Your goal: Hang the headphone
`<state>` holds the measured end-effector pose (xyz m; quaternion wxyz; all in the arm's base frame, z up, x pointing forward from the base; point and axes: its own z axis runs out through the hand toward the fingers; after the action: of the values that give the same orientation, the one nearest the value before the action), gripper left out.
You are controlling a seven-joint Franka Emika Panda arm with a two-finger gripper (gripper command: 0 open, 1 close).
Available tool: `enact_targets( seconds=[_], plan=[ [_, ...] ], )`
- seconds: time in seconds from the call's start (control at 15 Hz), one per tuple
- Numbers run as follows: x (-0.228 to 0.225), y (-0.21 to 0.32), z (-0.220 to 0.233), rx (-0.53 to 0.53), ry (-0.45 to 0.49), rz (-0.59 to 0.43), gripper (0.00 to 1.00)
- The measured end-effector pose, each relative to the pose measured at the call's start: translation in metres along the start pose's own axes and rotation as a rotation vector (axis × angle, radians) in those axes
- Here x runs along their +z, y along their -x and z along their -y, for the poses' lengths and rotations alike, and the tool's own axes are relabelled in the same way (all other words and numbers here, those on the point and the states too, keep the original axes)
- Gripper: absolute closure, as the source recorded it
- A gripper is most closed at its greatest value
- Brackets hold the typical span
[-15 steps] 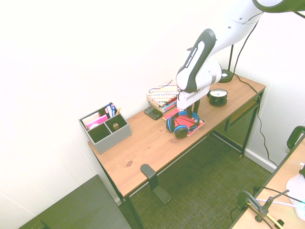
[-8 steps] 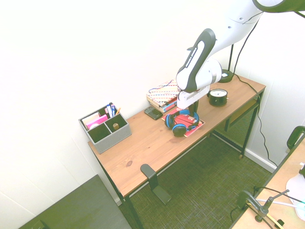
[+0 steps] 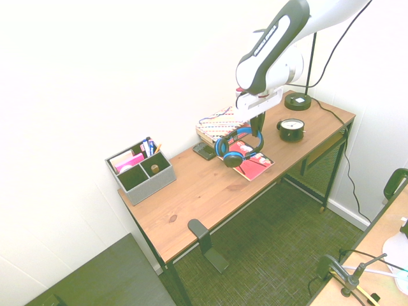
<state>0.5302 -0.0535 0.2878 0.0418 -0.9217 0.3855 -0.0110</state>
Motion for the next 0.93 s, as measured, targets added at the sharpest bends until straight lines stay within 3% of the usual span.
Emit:
enact_targets(
  seconds=[0.2, 0.4, 0.93],
  plan=[
    [-0.039, 0.047, 0.007, -0.062, -0.027, 0.017, 1.0],
    [-0.05, 0.115, 0.018, -0.157, -0.024, 0.039, 1.0],
    [-0.002, 0.294, 0.029, -0.295, -0.055, 0.05, 1.0]
  ],
)
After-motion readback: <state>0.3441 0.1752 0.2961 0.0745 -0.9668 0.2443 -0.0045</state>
